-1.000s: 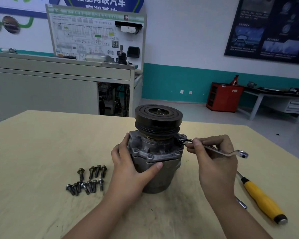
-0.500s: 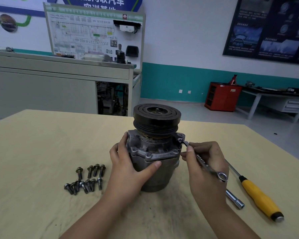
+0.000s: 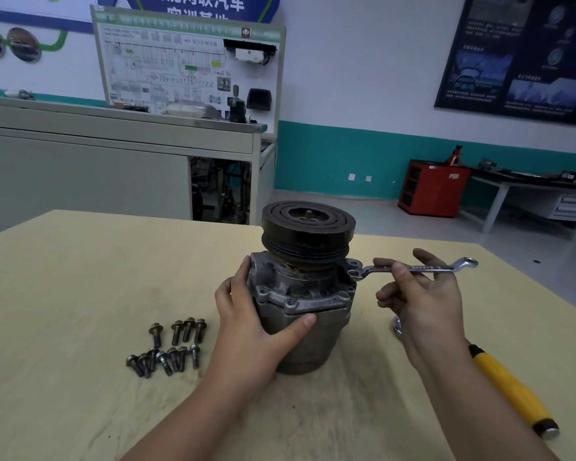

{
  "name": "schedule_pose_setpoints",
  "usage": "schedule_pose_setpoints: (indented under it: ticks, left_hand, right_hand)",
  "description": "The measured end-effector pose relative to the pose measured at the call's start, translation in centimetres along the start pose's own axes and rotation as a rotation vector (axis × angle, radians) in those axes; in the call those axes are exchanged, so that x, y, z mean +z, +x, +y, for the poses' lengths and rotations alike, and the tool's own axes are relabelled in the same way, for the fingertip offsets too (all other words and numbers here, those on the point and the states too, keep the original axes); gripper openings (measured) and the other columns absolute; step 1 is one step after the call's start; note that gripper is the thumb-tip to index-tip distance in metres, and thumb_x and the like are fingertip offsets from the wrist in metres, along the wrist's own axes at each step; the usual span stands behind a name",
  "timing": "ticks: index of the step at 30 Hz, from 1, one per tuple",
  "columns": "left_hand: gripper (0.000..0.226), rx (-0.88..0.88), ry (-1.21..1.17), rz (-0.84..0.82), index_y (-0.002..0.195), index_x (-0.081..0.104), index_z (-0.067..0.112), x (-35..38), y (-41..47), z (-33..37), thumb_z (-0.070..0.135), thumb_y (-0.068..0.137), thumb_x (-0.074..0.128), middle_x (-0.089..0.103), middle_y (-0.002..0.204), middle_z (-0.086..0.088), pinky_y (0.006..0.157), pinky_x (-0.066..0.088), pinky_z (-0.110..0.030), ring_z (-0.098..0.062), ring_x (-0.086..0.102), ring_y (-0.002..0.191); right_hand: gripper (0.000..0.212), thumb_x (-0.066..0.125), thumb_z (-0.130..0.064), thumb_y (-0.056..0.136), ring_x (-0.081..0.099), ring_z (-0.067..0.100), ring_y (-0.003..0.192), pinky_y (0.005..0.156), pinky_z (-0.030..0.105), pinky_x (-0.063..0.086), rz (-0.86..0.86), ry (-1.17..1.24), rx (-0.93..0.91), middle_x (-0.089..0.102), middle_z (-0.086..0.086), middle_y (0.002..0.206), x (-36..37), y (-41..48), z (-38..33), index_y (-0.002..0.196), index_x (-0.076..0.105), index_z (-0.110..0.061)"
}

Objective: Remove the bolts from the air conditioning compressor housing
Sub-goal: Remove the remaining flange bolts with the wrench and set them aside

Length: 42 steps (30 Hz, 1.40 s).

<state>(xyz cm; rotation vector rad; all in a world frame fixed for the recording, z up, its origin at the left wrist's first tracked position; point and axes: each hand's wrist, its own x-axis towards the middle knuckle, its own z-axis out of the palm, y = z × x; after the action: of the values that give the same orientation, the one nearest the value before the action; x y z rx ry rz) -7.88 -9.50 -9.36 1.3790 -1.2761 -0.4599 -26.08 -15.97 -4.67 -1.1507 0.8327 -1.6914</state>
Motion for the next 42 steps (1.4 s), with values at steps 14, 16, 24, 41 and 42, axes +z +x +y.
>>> schedule_pose_setpoints:
  ticks: [14,16,24,41,42]
  left_hand:
    - [0.113,0.018,-0.001,0.024,0.143,0.009,0.046,0.2,0.1,-0.1,0.073,0.047,0.061,0.017,0.132,0.022,0.084,0.021,0.004,0.04,0.014,0.105]
    - [0.112,0.025,0.001,0.028,0.142,0.009,0.047,0.2,0.1,-0.1,0.074,0.047,0.06,0.018,0.132,0.021,0.082,0.021,0.006,0.04,0.013,0.104]
    - [0.115,0.023,0.01,0.019,0.144,0.008,0.045,0.1,0.1,-0.1,0.075,0.045,0.059,0.017,0.131,0.023,0.085,0.02,0.006,0.041,0.012,0.104]
    - [0.12,0.014,-0.009,0.017,0.147,0.008,0.039,0.1,0.0,0.1,0.075,0.044,0.059,0.018,0.136,0.017,0.099,0.024,-0.015,0.019,0.024,0.108]
    - [0.12,0.014,-0.008,0.016,0.147,0.009,0.039,0.1,0.0,0.1,0.074,0.044,0.059,0.018,0.137,0.016,0.099,0.023,-0.015,0.019,0.025,0.107]
  right_hand:
    - [0.018,0.043,-0.005,0.099,0.027,0.006,0.031,0.033,0.015,0.023,-0.176,-0.144,0.267,0.066,-0.002,0.056,2.8,4.1,0.7,0.102,0.06,0.002]
    - [0.017,0.044,-0.002,0.098,0.026,0.005,0.029,0.031,0.015,0.022,-0.224,-0.202,0.295,0.058,-0.005,0.044,2.9,4.5,0.2,0.098,0.059,0.005]
    - [0.015,0.043,-0.001,0.096,0.04,0.004,0.034,0.034,0.014,0.033,-0.102,0.038,0.2,0.063,0.001,0.052,3.5,4.5,-1.1,0.093,0.057,-0.005]
    - [0.021,0.062,0.004,0.086,0.071,0.015,0.068,0.066,0.027,0.058,-0.05,-0.243,-0.275,0.069,-0.002,0.071,1.1,-1.9,-0.5,0.071,0.051,-0.005]
    - [0.021,0.062,0.004,0.086,0.071,0.014,0.069,0.067,0.027,0.058,-0.056,-0.262,-0.282,0.069,-0.003,0.072,1.1,-2.2,-0.4,0.071,0.051,-0.005]
